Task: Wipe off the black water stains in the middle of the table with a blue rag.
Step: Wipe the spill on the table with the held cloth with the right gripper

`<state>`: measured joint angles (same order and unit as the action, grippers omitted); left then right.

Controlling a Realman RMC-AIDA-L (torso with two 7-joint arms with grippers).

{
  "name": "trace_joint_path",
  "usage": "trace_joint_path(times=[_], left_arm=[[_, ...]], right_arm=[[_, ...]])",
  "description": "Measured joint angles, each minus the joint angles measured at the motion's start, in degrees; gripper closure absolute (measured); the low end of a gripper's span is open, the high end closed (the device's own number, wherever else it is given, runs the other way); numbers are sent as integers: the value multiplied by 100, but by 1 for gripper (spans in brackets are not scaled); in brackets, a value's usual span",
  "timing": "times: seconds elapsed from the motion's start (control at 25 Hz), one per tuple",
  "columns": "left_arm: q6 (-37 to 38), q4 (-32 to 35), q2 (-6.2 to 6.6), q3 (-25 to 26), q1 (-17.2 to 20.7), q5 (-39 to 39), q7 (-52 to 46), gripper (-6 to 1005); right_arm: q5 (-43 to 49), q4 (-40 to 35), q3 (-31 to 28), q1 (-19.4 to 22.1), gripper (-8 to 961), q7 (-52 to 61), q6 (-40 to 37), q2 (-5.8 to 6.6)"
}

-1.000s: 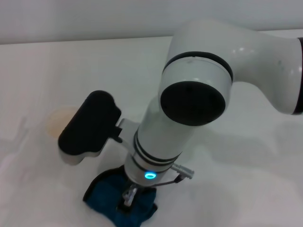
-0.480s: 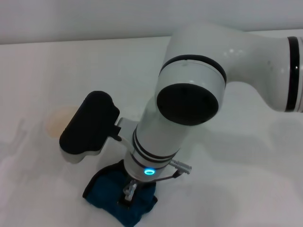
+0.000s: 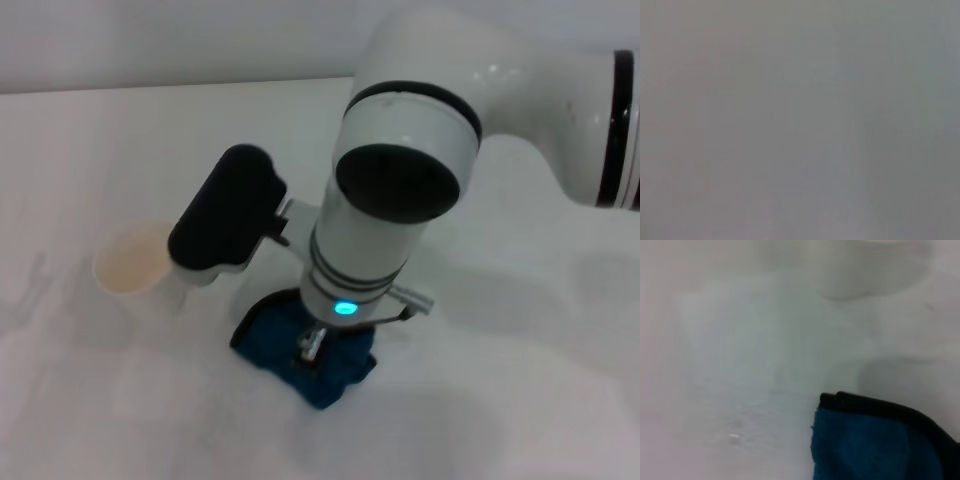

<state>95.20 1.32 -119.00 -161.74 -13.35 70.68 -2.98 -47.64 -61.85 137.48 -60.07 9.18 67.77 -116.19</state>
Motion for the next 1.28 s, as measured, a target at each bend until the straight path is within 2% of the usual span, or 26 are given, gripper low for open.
trace_joint_path(times=[0.24,0.4,0.72,1.28], left_arm=[[0,-7,10,3,45,7,0,116],[0,-9,10,3,61,8,0,115],[-3,-9,9,2,52,7,0,116],[-1,-9,1,2,94,7,0,116]], right_arm=[[715,-35,-512,276,858,3,419,0],[764,-67,-547,317,857,3,473,0],[180,-492,-154,344,854,11,269,0],[-916,-744,664,-99,847,-13,-248,0]])
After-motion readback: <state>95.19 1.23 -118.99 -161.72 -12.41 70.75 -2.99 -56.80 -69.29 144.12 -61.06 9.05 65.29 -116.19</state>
